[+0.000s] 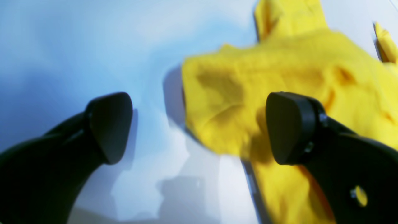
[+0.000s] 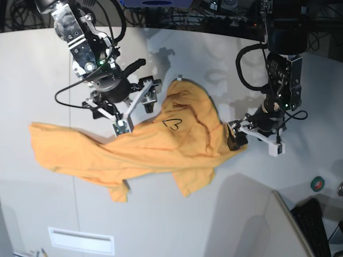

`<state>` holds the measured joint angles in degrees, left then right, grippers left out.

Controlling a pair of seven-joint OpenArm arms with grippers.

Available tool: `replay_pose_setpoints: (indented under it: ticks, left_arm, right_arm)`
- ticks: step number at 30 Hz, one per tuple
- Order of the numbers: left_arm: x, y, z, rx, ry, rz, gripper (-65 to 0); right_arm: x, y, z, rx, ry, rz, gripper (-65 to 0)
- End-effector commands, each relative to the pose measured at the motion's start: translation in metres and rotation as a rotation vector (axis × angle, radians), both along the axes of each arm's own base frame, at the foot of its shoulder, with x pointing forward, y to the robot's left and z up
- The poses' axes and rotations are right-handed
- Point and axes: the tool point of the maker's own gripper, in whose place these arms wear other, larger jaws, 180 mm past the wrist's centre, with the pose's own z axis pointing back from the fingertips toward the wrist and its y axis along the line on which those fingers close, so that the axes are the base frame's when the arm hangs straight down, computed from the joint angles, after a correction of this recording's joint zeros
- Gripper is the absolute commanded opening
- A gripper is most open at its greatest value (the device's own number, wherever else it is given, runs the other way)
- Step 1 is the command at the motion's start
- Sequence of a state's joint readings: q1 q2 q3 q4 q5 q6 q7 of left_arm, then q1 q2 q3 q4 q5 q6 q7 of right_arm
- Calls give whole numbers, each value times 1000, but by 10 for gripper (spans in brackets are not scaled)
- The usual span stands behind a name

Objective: Layout the t-shirt on the table in an organized manner, then fold the t-shirt properly
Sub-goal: 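Lower the left gripper to the shirt edge and grasp the fabric, then sweep the left gripper across the shirt toward the right gripper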

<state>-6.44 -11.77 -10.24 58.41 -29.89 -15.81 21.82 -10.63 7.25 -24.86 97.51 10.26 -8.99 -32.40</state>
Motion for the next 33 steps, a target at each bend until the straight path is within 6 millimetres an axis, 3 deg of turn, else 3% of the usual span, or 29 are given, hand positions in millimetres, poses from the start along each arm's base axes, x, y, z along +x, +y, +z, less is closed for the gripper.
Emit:
replay_pose_setpoints:
  ticks: [1, 5, 8, 11, 14, 15, 17, 22, 25, 28, 30, 33]
  left_arm:
    - [15, -7, 12, -28, -52, -26, 0]
    - [19, -22, 4, -84, -43, -92, 0]
    - [19, -31, -4, -113, -18, -89, -117]
    - [17, -33, -7, -119, -12, -89, -303]
    - [15, -35, 3, -104, -44, -106, -584]
    - [13, -36, 7, -96, -60, -113, -650]
    - [10, -39, 23, -76, -109, -136, -650]
    - [-18, -64, 51, -19, -90, -278, -650]
    - [-31, -117, 78, 2, -131, -445, -650]
    - [-46, -174, 103, 6, -184, -624, -650]
    - [-58, -210, 115, -10, -213, -732, -650]
    - [-74, -274, 136, -48, -275, -906, -650]
  right_arm:
    - [10, 1, 13, 12, -52, -3, -206]
    - [9, 0, 13, 9, -52, -2, -206]
    - [9, 0, 13, 7, -52, -2, -206]
    - [9, 0, 13, 7, -52, -2, -206]
    - [9, -1, 12, 6, -50, -3, -206]
    - [9, -2, 11, 5, -49, -5, -206]
    - [10, -3, 10, 2, -48, -7, -206]
    - [10, -5, 10, -1, -47, -9, -206]
    - [11, -5, 12, 1, -53, -12, -206]
    - [18, -26, 12, -10, -57, -71, -206]
    - [20, -49, 10, -24, -54, -136, -206]
    - [19, -104, 9, -54, -91, -286, -206]
